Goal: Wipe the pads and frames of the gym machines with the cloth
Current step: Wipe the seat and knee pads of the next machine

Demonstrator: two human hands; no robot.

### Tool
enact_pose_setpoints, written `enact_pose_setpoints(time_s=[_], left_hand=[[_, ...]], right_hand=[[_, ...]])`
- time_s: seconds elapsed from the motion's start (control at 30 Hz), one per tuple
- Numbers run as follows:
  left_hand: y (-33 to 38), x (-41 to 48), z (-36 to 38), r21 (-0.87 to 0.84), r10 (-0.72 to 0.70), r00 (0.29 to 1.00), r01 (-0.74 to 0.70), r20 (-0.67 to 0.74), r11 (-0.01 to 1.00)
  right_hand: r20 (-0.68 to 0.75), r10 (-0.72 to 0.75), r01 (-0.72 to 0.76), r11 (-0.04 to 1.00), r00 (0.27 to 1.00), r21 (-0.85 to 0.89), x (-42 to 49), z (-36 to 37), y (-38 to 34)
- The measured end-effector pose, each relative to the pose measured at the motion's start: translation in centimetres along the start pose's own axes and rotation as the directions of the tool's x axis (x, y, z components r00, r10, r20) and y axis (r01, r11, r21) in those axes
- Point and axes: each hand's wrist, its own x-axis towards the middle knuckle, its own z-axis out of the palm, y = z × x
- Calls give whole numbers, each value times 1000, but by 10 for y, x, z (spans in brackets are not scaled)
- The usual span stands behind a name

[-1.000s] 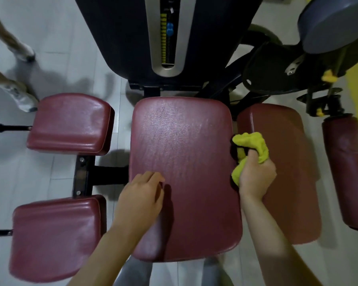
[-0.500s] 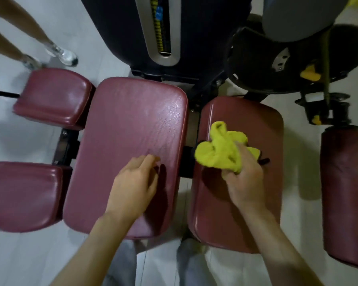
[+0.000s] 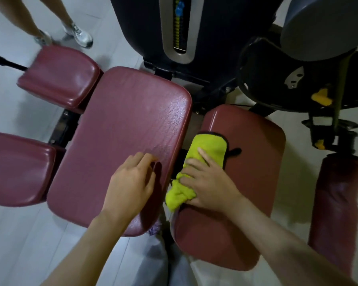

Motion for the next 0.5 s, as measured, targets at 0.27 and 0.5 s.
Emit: enact_pose_setpoints(time_s=[0.27, 0.5], left_hand=[[-8, -1, -5, 6, 56, 998, -55, -38, 998], [-7, -4, -8, 2, 73, 996, -73, -49, 997]], right_hand=[[67, 401, -383, 904, 914, -192, 86, -41, 117], [80, 306, -301, 951, 949, -68, 43, -24, 40]])
